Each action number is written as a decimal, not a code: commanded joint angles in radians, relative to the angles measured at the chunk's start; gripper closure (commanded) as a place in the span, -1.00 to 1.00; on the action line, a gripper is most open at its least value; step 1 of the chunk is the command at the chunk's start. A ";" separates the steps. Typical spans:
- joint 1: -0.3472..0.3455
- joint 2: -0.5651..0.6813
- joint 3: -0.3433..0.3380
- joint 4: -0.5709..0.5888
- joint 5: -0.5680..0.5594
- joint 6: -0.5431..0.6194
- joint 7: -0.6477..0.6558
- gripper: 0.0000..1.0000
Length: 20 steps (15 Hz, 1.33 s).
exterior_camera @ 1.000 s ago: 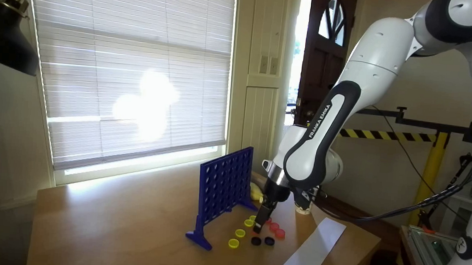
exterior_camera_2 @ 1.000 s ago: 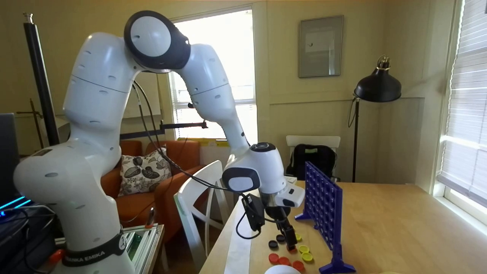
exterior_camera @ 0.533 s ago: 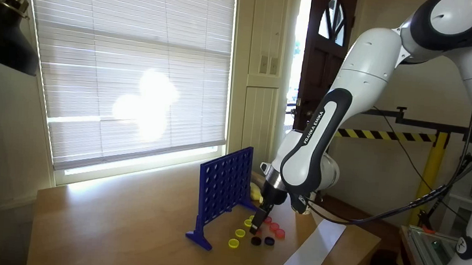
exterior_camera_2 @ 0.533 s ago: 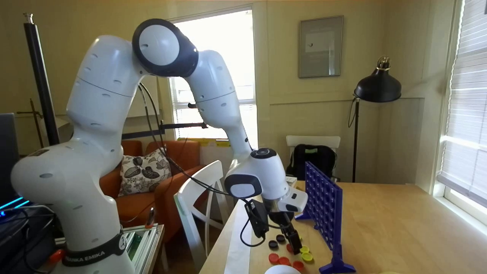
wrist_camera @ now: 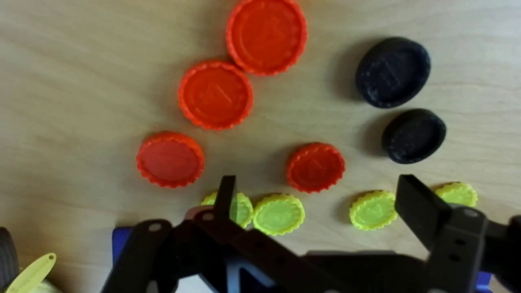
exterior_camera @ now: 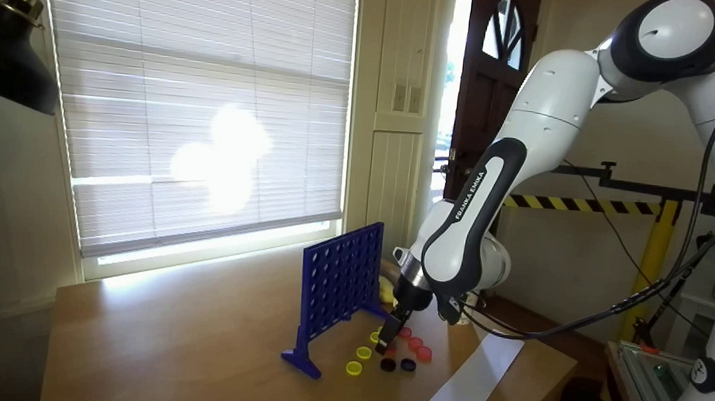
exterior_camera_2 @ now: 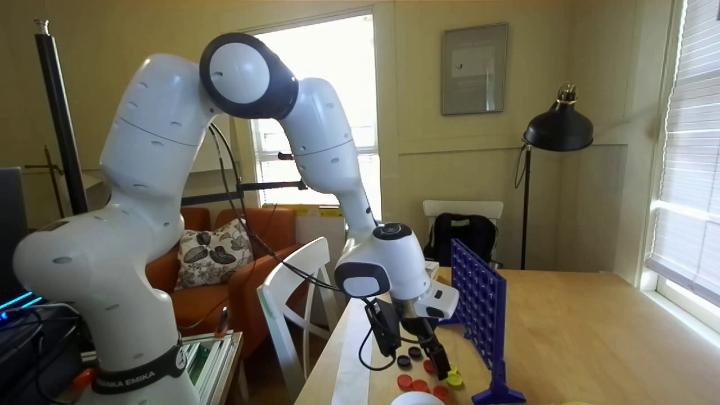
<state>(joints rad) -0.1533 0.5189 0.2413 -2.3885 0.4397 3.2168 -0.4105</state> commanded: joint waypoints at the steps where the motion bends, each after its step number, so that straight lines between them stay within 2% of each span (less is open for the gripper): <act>1: -0.026 0.024 0.021 0.018 -0.011 0.013 -0.018 -1.00; 2: -0.026 0.025 0.020 0.018 -0.011 0.013 -0.019 -0.92; 3: -0.024 0.025 0.017 0.017 -0.011 0.013 -0.019 -0.56; 4: -0.023 0.026 0.016 0.018 -0.012 0.011 -0.019 -0.43; 5: -0.024 0.027 0.016 0.018 -0.012 0.010 -0.020 -0.39; 8: -0.023 0.026 0.013 0.019 -0.013 0.008 -0.023 0.09; 10: -0.029 0.026 0.013 0.020 -0.012 0.009 -0.027 0.33; 11: -0.028 0.025 0.011 0.021 -0.012 0.007 -0.029 0.20; 12: -0.028 0.025 0.010 0.021 -0.011 0.006 -0.030 -0.27; 14: -0.026 0.024 0.008 0.021 -0.011 0.005 -0.030 -0.34; 16: -0.021 0.022 0.006 0.020 -0.011 0.004 -0.029 -0.51; 17: -0.019 0.021 0.004 0.019 -0.011 0.004 -0.029 -0.44; 20: -0.010 0.017 -0.006 0.016 -0.011 -0.001 -0.027 -0.41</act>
<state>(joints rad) -0.1691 0.5224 0.2450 -2.3834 0.4397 3.2184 -0.4278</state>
